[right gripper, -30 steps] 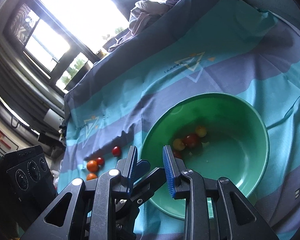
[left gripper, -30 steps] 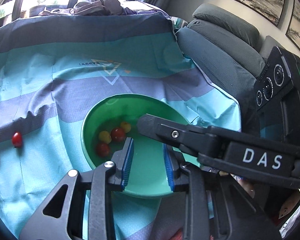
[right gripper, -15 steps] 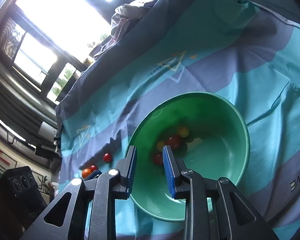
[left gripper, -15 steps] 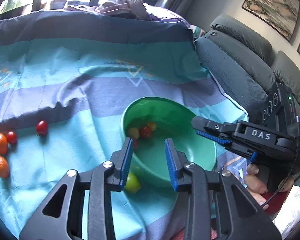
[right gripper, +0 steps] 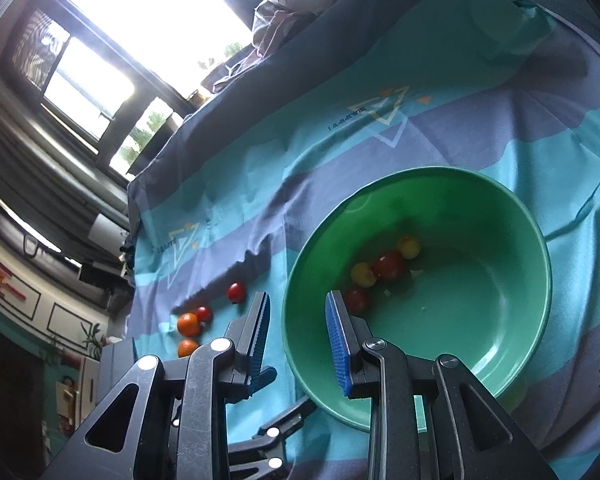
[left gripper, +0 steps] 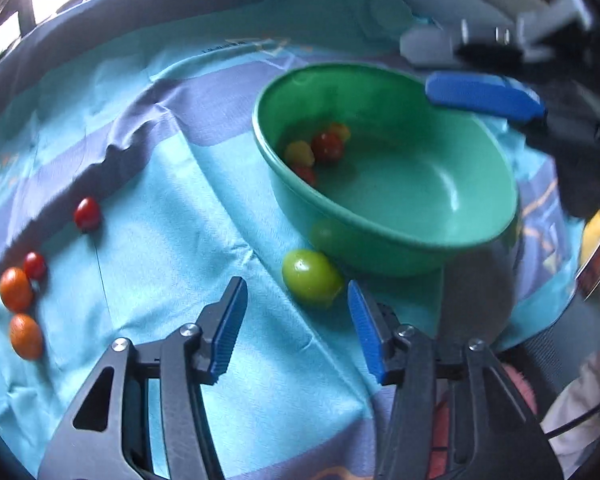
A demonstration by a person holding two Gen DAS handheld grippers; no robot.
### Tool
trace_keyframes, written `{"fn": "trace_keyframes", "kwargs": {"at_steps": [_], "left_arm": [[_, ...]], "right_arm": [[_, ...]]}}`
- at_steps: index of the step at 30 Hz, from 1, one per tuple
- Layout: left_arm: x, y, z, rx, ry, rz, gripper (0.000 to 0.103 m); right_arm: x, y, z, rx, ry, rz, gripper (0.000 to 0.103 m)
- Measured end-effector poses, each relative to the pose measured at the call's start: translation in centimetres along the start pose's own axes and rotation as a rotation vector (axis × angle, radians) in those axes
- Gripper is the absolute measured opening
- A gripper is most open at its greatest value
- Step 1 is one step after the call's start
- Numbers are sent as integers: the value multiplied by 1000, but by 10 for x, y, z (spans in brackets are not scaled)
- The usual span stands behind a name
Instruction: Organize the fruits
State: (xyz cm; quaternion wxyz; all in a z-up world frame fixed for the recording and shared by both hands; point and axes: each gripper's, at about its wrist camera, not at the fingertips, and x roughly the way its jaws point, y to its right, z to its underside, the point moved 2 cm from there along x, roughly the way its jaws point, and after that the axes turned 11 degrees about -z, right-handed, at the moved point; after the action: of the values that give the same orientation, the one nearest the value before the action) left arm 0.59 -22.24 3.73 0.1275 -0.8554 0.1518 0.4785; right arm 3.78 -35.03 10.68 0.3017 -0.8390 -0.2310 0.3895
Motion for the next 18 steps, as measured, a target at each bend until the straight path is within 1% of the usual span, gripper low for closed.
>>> {"fn": "trace_keyframes", "kwargs": {"at_steps": [2, 3, 5, 7, 10, 11, 13, 14, 15, 17, 18], "left_arm": [[5, 4, -3, 13, -18, 4, 53], [7, 5, -4, 15, -18, -2, 60], [12, 8, -7, 32, -24, -31, 64], [17, 9, -8, 50, -28, -68, 64], [24, 12, -10, 67, -49, -95, 66], [22, 13, -9, 72, -44, -106, 65], [15, 14, -9, 85, -2, -130, 64], [11, 17, -10, 106, 18, -121, 63], [10, 20, -10, 135, 22, -102, 63], [14, 25, -11, 178, -4, -74, 64], [17, 26, -11, 186, -15, -85, 63]], "right_arm": [[-2, 1, -1, 6, 7, -2, 30], [-3, 2, -1, 10, 10, -4, 30], [-3, 4, -2, 16, 12, -9, 30], [-5, 5, -1, 18, 14, -10, 30], [-10, 9, -2, 28, 28, -12, 30], [-12, 10, -3, 36, 35, -14, 30], [-14, 15, -4, 52, 47, -14, 30], [-16, 16, -4, 56, 50, -12, 30], [-17, 17, -4, 61, 52, -10, 30], [-19, 19, -4, 68, 56, -13, 30], [-20, 20, -4, 70, 57, -16, 30]]}}
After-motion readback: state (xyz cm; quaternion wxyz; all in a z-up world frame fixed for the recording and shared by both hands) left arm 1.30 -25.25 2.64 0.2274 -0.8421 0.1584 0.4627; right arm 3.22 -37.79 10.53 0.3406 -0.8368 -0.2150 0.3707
